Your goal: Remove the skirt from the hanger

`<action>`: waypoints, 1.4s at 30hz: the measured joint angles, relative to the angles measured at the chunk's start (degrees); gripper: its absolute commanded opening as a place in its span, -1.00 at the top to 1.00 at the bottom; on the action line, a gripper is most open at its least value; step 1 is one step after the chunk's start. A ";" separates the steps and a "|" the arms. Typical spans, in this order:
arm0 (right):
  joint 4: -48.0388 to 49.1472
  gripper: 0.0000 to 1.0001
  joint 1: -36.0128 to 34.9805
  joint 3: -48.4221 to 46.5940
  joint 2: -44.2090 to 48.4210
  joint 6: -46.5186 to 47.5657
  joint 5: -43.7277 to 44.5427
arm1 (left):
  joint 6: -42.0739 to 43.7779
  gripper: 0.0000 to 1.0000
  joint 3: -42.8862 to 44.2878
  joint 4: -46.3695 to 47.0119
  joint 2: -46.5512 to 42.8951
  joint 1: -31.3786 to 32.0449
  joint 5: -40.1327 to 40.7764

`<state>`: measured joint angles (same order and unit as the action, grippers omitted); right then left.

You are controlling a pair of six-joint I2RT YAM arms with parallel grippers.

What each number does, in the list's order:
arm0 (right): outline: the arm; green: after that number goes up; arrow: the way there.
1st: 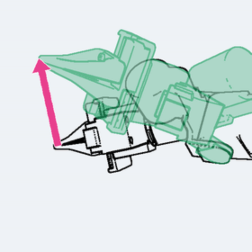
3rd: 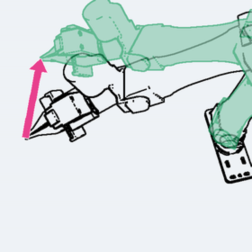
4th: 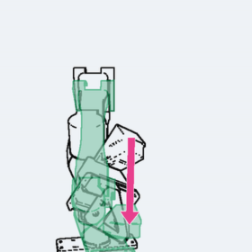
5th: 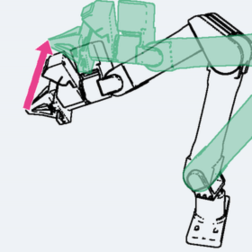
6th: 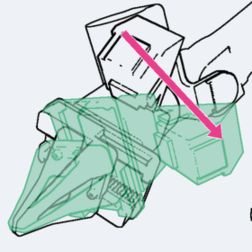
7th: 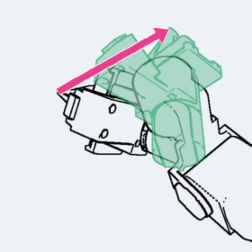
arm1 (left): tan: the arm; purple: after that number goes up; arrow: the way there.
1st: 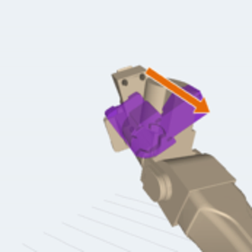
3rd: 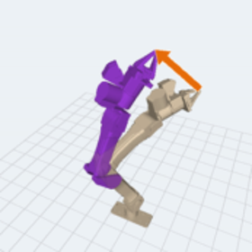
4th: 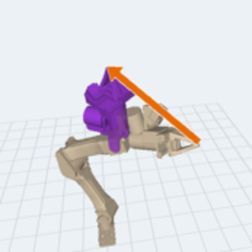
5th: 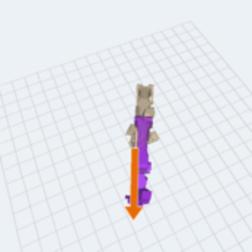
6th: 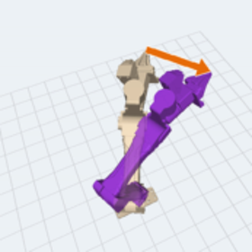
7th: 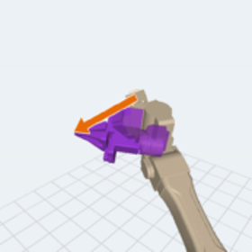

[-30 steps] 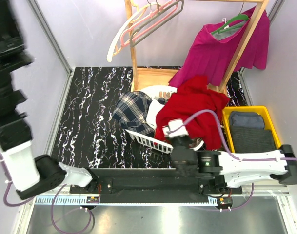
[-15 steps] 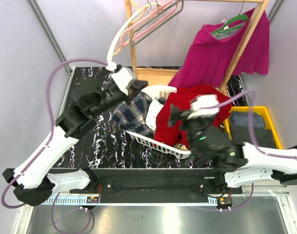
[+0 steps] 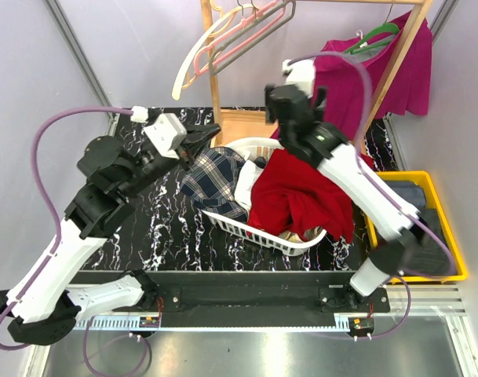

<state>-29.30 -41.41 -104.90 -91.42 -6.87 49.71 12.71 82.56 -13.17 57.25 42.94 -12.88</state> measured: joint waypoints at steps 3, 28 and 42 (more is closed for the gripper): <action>-8.33 -0.99 1.92 1.99 -6.32 -6.16 -7.69 | 0.59 1.00 -0.15 0.31 -1.55 -0.70 0.17; -18.62 0.12 5.46 11.96 -15.37 -14.47 -18.32 | 1.88 1.00 -2.56 3.26 -7.32 -1.05 0.72; -5.07 1.00 6.56 18.51 -3.58 -13.79 -27.32 | 1.90 1.00 -4.61 4.17 -7.74 -1.77 0.70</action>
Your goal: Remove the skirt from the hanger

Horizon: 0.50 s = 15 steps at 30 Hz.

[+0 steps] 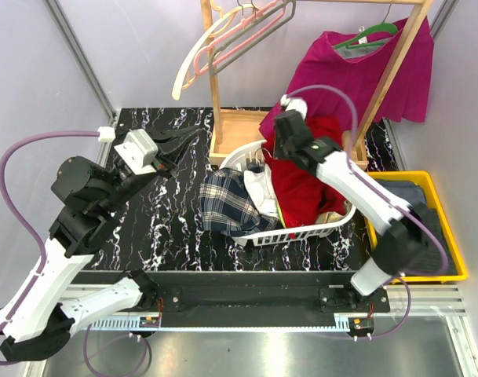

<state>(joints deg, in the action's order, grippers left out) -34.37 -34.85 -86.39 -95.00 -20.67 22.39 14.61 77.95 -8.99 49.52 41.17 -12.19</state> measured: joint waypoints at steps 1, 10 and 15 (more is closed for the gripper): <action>1.95 1.00 0.00 -0.04 2.67 0.35 -1.27 | 0.00 1.00 -0.37 0.09 -0.09 -0.13 0.00; 14.16 1.00 0.00 -1.81 21.46 -0.83 -9.94 | -1.38 1.00 -2.10 0.17 -0.31 -0.96 -0.20; 17.11 1.00 -0.02 -3.04 22.27 -2.36 -13.03 | -3.56 1.00 -2.25 0.15 -0.28 -1.25 -1.55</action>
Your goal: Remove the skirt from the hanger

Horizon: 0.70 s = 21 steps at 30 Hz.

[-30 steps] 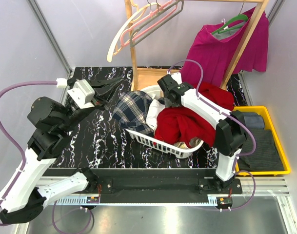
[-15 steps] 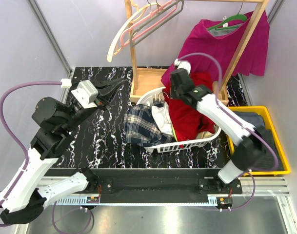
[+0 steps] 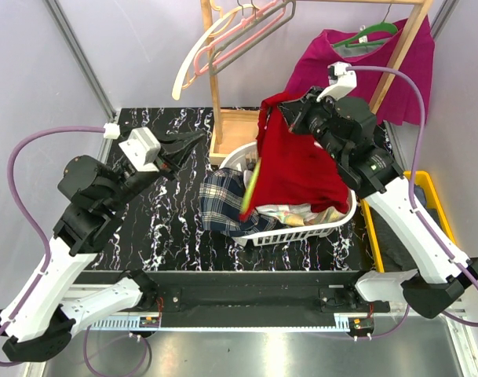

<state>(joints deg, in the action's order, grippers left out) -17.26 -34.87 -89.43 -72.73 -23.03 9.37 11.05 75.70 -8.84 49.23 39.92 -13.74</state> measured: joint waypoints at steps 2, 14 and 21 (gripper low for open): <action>0.09 1.00 0.00 -0.46 -0.39 -0.44 -0.94 | -2.34 0.98 -0.22 0.04 0.00 -0.11 -2.51; 0.57 1.00 -0.22 -7.21 -3.58 -1.01 -4.87 | -11.67 0.92 -16.87 -1.68 0.48 1.84 -14.40; 1.95 1.00 -1.14 -8.07 -3.58 -1.16 -6.08 | -12.00 0.94 -21.51 -1.92 0.44 2.86 -13.77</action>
<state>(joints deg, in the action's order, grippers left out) -15.31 -36.01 -97.49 -76.31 -24.18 3.29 -0.95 54.19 -10.76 49.67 42.78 -27.51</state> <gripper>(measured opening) 0.022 0.037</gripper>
